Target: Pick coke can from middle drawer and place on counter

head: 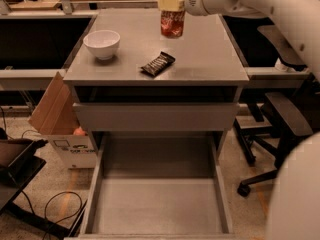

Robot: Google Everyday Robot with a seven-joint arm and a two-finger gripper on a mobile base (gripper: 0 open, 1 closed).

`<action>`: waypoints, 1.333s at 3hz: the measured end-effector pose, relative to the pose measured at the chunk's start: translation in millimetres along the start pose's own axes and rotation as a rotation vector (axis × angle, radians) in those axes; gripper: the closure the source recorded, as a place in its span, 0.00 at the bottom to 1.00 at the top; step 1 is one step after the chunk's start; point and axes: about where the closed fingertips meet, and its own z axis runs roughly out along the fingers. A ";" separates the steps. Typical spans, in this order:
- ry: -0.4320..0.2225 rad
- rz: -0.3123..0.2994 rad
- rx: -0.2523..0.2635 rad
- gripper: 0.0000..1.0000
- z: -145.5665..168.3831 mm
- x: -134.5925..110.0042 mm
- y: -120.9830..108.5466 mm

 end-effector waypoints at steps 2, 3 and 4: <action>-0.067 0.069 0.239 1.00 80.1 -16.9 -80.3; -0.116 0.064 0.315 1.00 109.3 -5.4 -110.8; -0.144 0.055 0.378 1.00 131.4 7.7 -128.4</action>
Offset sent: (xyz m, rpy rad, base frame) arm 0.1841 -0.0255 -0.0501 0.0265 -0.0622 -0.4030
